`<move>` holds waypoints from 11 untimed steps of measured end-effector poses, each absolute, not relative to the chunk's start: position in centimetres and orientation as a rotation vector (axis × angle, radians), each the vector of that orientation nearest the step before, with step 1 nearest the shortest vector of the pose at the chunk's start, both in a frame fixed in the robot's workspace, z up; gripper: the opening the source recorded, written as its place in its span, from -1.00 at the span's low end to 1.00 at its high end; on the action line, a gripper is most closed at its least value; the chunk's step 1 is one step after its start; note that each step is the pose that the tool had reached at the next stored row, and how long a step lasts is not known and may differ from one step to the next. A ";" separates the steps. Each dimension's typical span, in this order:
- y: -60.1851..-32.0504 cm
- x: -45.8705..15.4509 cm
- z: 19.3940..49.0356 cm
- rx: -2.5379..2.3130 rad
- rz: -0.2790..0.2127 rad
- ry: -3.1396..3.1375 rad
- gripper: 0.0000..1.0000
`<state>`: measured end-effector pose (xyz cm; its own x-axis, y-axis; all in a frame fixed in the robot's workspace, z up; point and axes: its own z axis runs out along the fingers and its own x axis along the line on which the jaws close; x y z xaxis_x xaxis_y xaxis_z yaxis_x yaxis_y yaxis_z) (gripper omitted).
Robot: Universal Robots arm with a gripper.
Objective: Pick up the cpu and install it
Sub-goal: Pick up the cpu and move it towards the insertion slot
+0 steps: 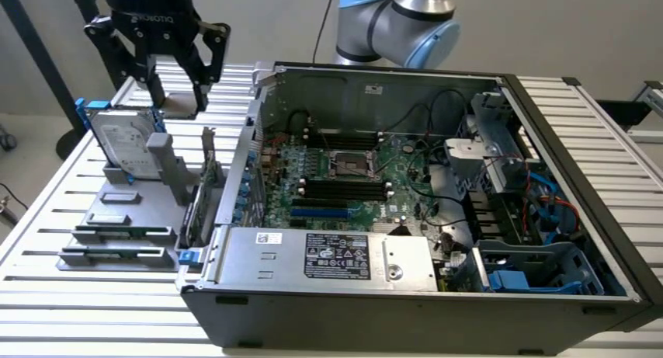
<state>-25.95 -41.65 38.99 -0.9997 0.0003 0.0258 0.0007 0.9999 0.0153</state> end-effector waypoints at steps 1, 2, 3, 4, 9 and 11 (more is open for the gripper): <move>-41.6 -25.5 39.0 -0.001 -0.024 -3.116 0.09; -41.6 -25.1 39.0 -0.001 -0.024 -3.116 0.09; -41.6 -24.6 39.0 -0.001 -0.025 -3.116 0.09; -41.6 -24.1 39.0 -0.001 -0.025 -3.116 0.09; -41.4 -21.9 39.0 -0.001 -0.027 -3.116 0.09; -41.4 -20.9 39.0 -0.001 -0.028 -3.116 0.09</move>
